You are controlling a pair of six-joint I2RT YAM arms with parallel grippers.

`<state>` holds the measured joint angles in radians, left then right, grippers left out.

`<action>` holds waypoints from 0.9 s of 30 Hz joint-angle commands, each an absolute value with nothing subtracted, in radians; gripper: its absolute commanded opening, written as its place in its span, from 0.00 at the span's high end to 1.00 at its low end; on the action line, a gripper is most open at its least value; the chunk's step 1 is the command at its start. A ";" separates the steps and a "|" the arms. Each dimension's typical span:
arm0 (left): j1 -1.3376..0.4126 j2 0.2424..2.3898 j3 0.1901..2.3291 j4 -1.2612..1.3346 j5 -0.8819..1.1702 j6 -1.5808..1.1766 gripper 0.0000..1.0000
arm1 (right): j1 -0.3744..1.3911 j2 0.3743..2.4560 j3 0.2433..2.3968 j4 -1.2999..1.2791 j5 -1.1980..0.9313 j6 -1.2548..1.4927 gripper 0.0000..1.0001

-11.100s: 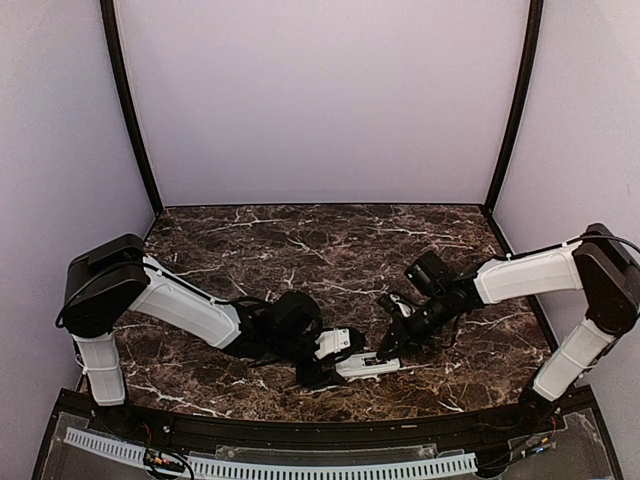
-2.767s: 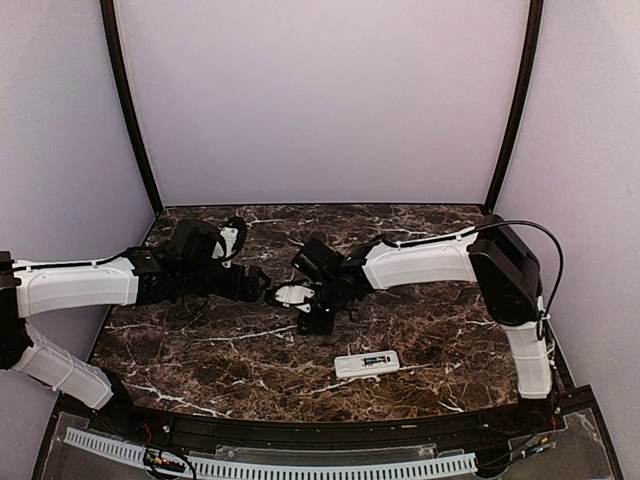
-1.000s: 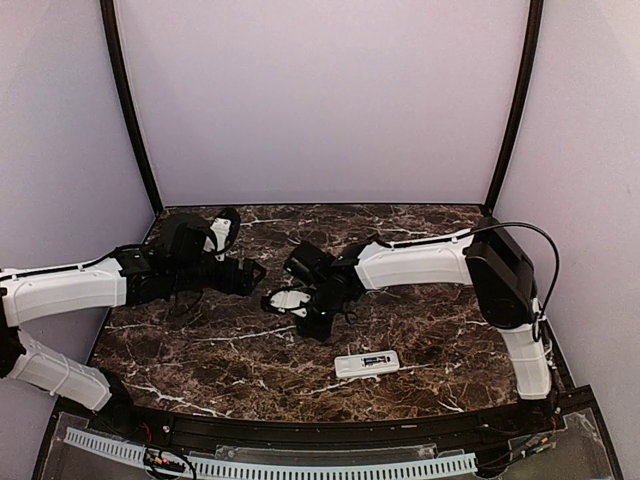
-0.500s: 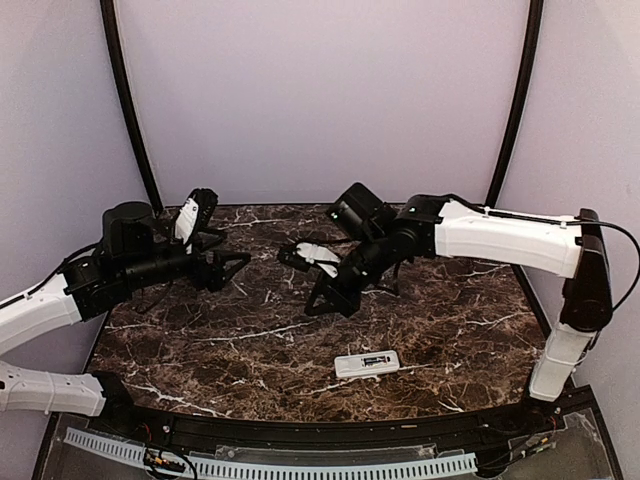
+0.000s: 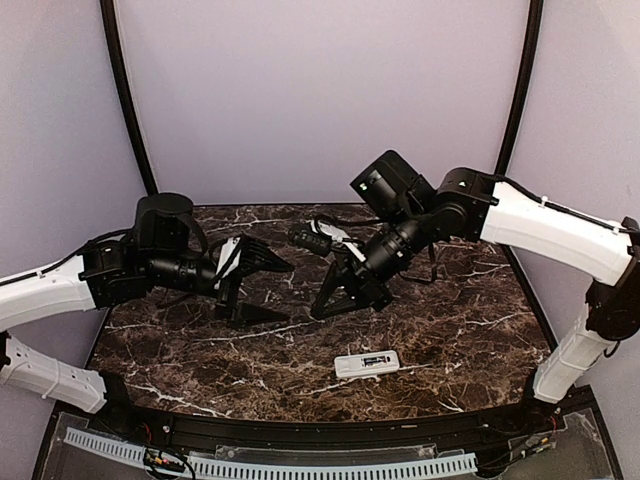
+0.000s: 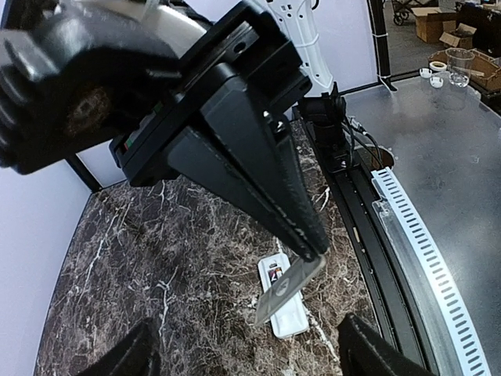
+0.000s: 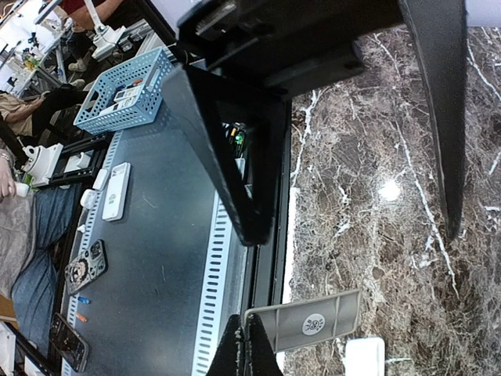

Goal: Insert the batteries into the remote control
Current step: Pass from the right arm to the left

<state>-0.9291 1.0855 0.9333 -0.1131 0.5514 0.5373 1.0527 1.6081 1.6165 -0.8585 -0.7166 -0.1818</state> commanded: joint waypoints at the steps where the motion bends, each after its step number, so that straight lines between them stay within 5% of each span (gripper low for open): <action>1: -0.955 1.132 0.963 -0.155 0.595 0.631 0.27 | 1.063 1.589 1.642 -0.874 -0.746 -0.174 1.00; 9: -0.979 1.144 0.947 -0.134 0.606 0.656 0.34 | 1.064 1.571 1.640 -0.840 -0.718 -0.161 1.00; 13: -0.988 1.155 0.926 -0.082 0.585 0.650 0.49 | 1.065 1.566 1.634 -0.806 -0.726 -0.152 1.00; 27: -0.997 1.166 0.895 0.010 0.533 0.635 0.68 | 1.065 1.555 1.630 -0.761 -0.755 -0.127 1.00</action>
<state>-0.9867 1.1633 0.9077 -0.0284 0.5480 0.6426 1.0576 1.5715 1.6173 -0.8059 -0.7368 -0.1421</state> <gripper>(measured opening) 0.334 0.005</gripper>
